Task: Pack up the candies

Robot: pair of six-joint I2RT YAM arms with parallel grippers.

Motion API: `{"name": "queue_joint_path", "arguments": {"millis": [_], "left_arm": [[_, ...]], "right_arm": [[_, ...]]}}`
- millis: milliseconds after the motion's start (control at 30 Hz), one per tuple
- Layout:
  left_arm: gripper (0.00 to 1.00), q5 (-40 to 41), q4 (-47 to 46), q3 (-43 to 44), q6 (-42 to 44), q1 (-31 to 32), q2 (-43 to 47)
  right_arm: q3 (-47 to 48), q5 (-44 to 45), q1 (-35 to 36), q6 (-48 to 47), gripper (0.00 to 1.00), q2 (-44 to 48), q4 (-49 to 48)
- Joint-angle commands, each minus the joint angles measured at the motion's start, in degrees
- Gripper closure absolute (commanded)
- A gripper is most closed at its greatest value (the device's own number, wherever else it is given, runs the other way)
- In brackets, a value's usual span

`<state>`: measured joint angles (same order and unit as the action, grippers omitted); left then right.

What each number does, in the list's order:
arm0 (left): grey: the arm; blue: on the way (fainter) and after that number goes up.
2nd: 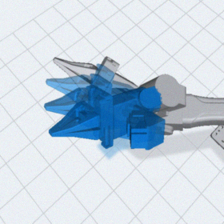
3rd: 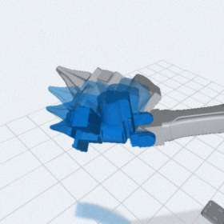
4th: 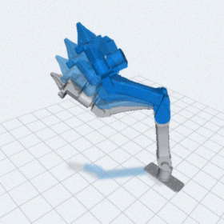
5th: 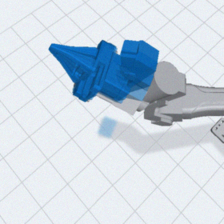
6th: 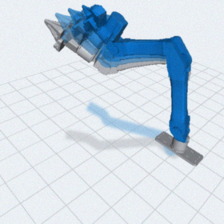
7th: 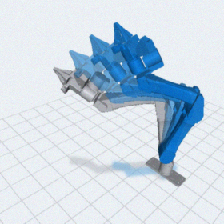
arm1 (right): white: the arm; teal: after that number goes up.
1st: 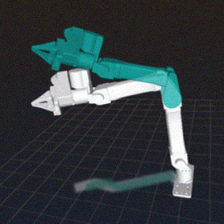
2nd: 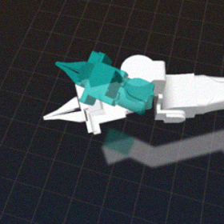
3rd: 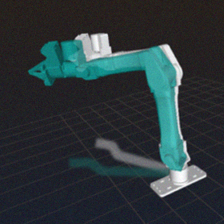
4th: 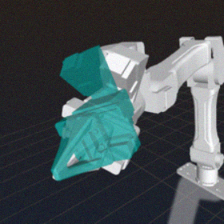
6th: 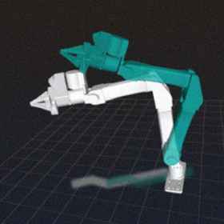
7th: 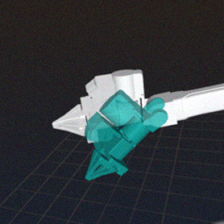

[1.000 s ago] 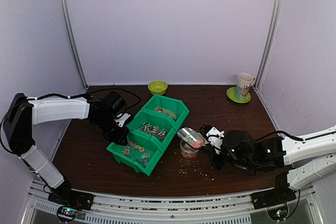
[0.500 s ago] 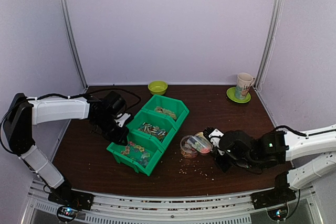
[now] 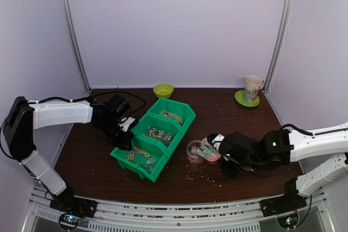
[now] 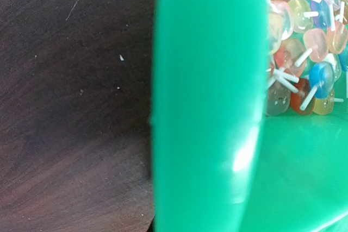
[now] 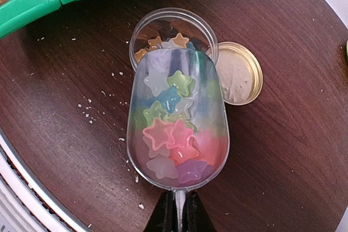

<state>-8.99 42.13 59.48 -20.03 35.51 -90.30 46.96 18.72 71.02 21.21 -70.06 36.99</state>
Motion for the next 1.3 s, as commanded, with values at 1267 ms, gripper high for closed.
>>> {"name": "queue_joint_path", "arguments": {"millis": [1267], "left_arm": [[1.00,-3.24,-7.46,3.27,-0.18,-0.46,4.78]], "right_arm": [[26.30,1.31,-0.27,-7.63,1.00,-15.32,29.30]]}}
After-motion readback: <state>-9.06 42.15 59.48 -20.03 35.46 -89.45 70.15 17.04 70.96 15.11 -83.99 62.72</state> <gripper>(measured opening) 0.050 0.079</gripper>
